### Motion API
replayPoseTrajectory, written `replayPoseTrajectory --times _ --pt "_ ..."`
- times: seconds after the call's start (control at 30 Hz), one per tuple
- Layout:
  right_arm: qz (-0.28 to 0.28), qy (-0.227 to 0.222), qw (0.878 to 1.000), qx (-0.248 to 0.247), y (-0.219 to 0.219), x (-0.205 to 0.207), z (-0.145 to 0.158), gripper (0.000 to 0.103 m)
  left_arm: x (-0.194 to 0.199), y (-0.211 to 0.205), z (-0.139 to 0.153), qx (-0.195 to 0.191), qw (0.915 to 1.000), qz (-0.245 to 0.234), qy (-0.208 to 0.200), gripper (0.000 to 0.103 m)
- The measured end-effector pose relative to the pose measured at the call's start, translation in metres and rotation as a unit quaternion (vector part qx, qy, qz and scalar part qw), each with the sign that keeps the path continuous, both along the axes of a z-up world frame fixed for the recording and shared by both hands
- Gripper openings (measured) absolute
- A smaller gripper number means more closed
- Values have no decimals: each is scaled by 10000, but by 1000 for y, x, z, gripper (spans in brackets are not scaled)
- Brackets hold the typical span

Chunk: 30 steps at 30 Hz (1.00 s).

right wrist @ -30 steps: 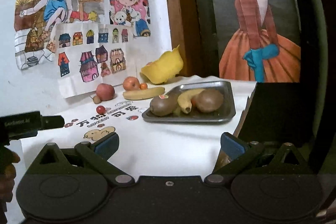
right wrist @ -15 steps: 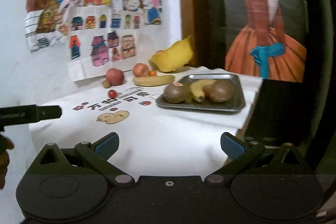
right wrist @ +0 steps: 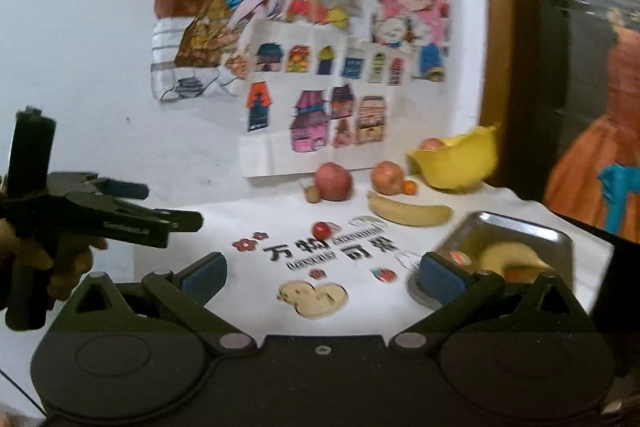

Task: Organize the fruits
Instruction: 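Grasp the red cherry tomato with the right tool while the left tool grasps the small brown pear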

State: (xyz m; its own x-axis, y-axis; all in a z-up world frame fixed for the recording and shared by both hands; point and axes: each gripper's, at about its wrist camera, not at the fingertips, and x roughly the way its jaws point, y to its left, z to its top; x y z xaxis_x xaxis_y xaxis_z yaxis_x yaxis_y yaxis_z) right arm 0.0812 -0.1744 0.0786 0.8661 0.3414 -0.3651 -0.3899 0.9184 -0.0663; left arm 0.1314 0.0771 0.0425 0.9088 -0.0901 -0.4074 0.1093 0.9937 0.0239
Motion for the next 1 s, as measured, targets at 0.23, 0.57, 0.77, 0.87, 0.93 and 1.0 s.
replayPoseTrajectory --times 0.23,0.57,0.77,0.87,0.93,1.0 --pt "285 65 9990 -327 42 63 -6 102 38 12 -6 320 9994 -94 65 103" --pt "93 381 9988 -280 61 162 -35 101 87 32 -12 49 9999 -53 77 103" --pt "201 597 9970 -450 67 190 -59 92 108 28 -19 -17 9998 -122 132 103" --pt "252 686 9958 -552 71 199 -67 88 113 24 -21 21 9998 -138 132 103" --pt "288 736 9952 -574 74 203 -70 85 115 22 -21 13 9998 -137 134 103" --pt "285 815 9945 -588 76 209 -71 80 116 21 -22 -3 9998 -150 139 103"
